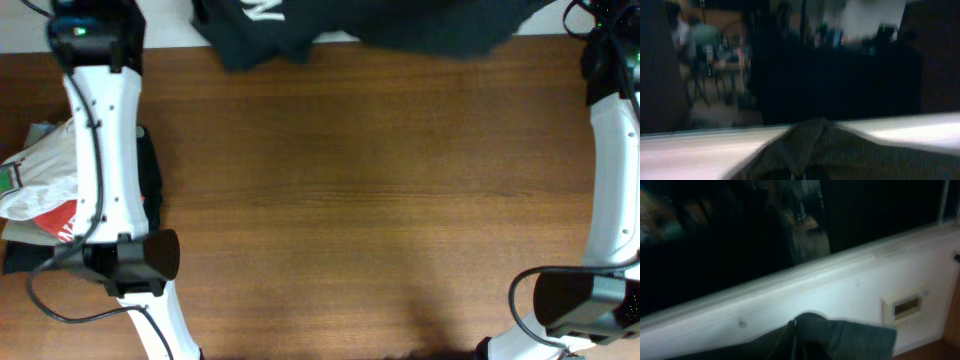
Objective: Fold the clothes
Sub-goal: 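Grasp the shirt's top corners with both grippers and lift it, then lay the shirt flat and grasp its bottom corners with both grippers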
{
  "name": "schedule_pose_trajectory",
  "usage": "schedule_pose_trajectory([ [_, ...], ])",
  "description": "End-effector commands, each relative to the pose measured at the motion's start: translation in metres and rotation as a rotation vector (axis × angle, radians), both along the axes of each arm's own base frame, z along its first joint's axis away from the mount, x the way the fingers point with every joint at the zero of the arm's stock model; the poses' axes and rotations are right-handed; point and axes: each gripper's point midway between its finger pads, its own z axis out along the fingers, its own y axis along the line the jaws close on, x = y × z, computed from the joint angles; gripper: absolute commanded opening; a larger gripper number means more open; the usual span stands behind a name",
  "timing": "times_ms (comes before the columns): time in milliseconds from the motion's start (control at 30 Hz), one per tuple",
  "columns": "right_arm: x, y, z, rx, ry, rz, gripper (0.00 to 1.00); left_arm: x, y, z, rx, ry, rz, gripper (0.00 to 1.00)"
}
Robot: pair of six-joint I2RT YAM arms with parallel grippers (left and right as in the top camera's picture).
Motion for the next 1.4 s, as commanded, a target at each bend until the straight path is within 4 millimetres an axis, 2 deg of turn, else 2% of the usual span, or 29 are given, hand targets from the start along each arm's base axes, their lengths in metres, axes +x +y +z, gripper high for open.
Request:
schedule_pose_trajectory([
  [0, -0.026, -0.041, -0.033, -0.018, 0.18, -0.152, 0.04, -0.04, -0.007, -0.005, 0.015, 0.152, -0.035, 0.0],
  [100, -0.052, -0.041, -0.129, 0.032, 0.561, -0.166, 0.04, -0.064, -0.038, -0.123, 0.022, 0.623, -0.108, 0.0],
  [133, -0.068, -0.037, -0.169, 0.053, 0.732, -0.153, 0.04, -0.08, -0.049, -0.179, 0.033, 0.845, -0.13, 0.0],
  [167, -0.085, -0.032, -0.201, 0.077, 0.873, -0.144, 0.04, -0.096, -0.056, -0.218, 0.043, 1.008, -0.143, 0.0],
  [200, -0.097, -0.028, -0.223, 0.096, 0.973, -0.134, 0.04, -0.111, -0.061, -0.253, 0.058, 1.159, -0.148, 0.0],
  [233, -0.107, -0.025, -0.241, 0.113, 1.056, -0.126, 0.04, -0.124, -0.063, -0.278, 0.067, 1.276, -0.151, 0.0],
  [267, -0.119, -0.022, -0.26, 0.129, 1.151, -0.12, 0.04, -0.128, -0.07, -0.304, 0.072, 1.366, -0.166, 0.0],
  [333, -0.145, -0.016, -0.298, 0.159, 1.321, -0.108, 0.04, -0.141, -0.081, -0.343, 0.082, 1.503, -0.168, 0.0],
  [400, -0.166, -0.01, -0.329, 0.183, 1.431, -0.097, 0.04, -0.159, -0.084, -0.374, 0.118, 1.627, -0.162, 0.0],
  [433, -0.181, -0.006, -0.349, 0.197, 1.501, -0.092, 0.04, -0.171, -0.077, -0.394, 0.167, 1.701, -0.123, 0.0],
  [467, -0.191, -0.003, -0.36, 0.213, 1.543, -0.098, 0.04, -0.182, -0.072, -0.407, 0.186, 1.759, -0.105, 0.0],
  [600, -0.237, 0.02, -0.409, 0.311, 1.712, -0.044, 0.04, -0.232, -0.062, -0.453, 0.208, 2.002, -0.081, 0.0],
  [667, -0.255, 0.021, -0.421, 0.354, 1.763, -0.078, 0.04, -0.257, -0.056, -0.466, 0.226, 2.099, -0.07, 0.0],
  [733, -0.27, 0.012, -0.43, 0.424, 1.774, -0.147, 0.04, -0.28, -0.043, -0.466, 0.286, 2.146, -0.032, 0.0],
  [867, -0.286, -0.008, -0.434, 0.514, 1.767, -0.209, 0.04, -0.302, -0.021, -0.45, 0.278, 2.071, 0.071, 0.0],
  [967, -0.297, -0.004, -0.422, 0.559, 1.724, -0.201, 0.04, -0.33, -0.005, -0.428, 0.199, 1.936, 0.106, 0.0],
  [1033, -0.308, 0.001, -0.413, 0.551, 1.69, -0.204, 0.04, -0.338, -0.003, -0.408, 0.174, 1.861, 0.116, 0.0],
  [1133, -0.319, 0.001, -0.389, 0.543, 1.588, -0.229, 0.04, -0.34, -0.003, -0.375, 0.119, 1.721, 0.14, 0.0],
  [1200, -0.32, 0.0, -0.374, 0.525, 1.524, -0.237, 0.04, -0.346, -0.002, -0.364, 0.098, 1.692, 0.154, 0.0],
  [1233, -0.32, 0.0, -0.372, 0.523, 1.518, -0.238, 0.04, -0.345, -0.002, -0.363, 0.086, 1.691, 0.165, 0.0],
  [1267, -0.317, -0.001, -0.373, 0.521, 1.506, -0.238, 0.04, -0.337, -0.003, -0.364, 0.077, 1.66, 0.165, 0.0],
  [1300, -0.307, -0.004, -0.375, 0.516, 1.47, -0.232, 0.04, -0.321, -0.005, -0.364, 0.065, 1.594, 0.159, 0.0],
  [1367, -0.273, -0.003, -0.376, 0.543, 1.339, -0.168, 0.04, -0.285, -0.011, -0.363, 0.032, 1.462, 0.145, 0.0],
])
